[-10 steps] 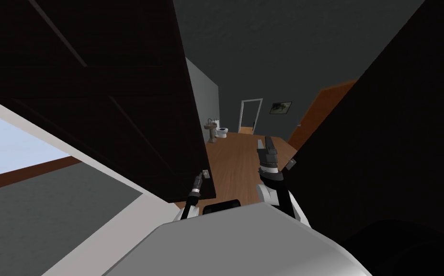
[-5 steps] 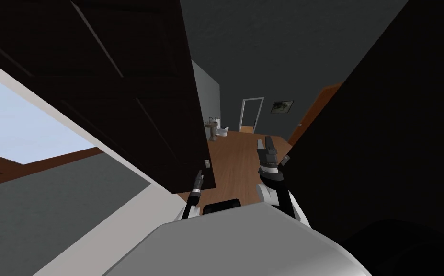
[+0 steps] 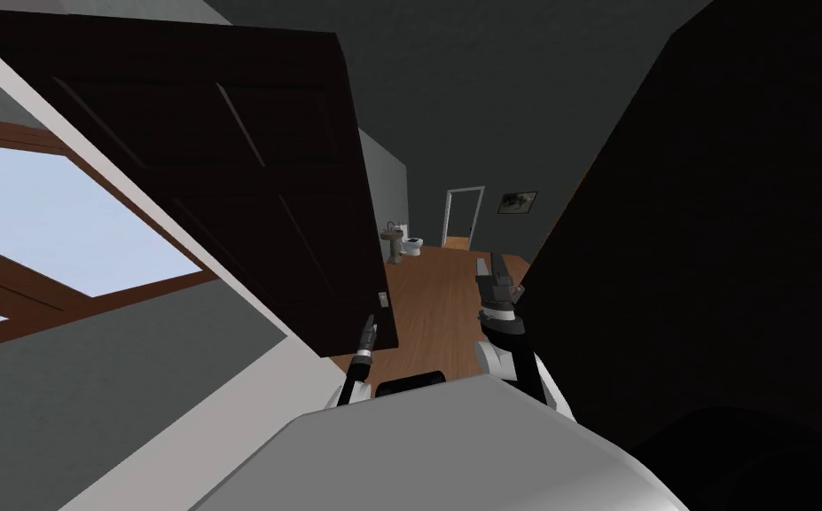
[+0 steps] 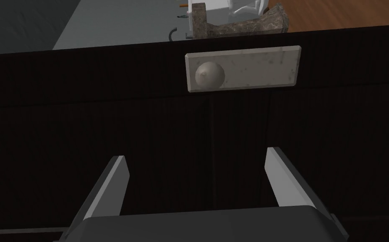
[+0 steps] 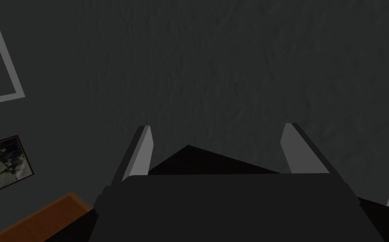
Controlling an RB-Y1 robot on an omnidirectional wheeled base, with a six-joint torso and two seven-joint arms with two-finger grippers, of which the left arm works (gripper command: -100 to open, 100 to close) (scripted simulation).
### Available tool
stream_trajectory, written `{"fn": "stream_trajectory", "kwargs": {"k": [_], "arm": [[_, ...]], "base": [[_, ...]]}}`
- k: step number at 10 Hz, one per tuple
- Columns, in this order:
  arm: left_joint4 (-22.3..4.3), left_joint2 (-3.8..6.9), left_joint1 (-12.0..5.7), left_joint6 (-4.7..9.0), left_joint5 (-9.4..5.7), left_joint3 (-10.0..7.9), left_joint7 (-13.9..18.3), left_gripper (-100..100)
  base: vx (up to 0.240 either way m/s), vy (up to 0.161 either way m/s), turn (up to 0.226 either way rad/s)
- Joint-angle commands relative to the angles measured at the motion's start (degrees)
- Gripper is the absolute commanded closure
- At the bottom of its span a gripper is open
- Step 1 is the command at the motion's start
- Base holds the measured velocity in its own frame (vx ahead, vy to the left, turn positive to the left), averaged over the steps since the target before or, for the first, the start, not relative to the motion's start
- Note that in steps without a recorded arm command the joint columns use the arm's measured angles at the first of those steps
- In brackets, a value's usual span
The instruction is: Push the door open
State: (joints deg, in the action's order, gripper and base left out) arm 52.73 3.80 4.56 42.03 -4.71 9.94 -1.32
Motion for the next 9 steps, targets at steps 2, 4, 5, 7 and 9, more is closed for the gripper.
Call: {"fn": "stream_trajectory", "kwargs": {"k": [2,4,5,7,9], "arm": [[-0.60,0.19,-0.17,0.68,-0.10,-0.28,-0.12,-100],[-0.98,0.15,-0.26,1.15,-0.18,-0.53,-0.24,-100],[-1.16,0.05,-0.30,1.38,-0.23,-0.66,-0.30,-100],[-1.48,-0.25,-0.37,1.79,-0.30,-0.87,-0.41,-100],[-1.51,-0.36,-0.37,1.82,-0.32,-0.91,-0.43,-100]], "base": [[0.200,0.006,-0.026],[0.220,-0.023,-0.027],[0.180,-0.055,-0.026],[0.176,-0.032,-0.021],[0.171,0.003,-0.015]]}}
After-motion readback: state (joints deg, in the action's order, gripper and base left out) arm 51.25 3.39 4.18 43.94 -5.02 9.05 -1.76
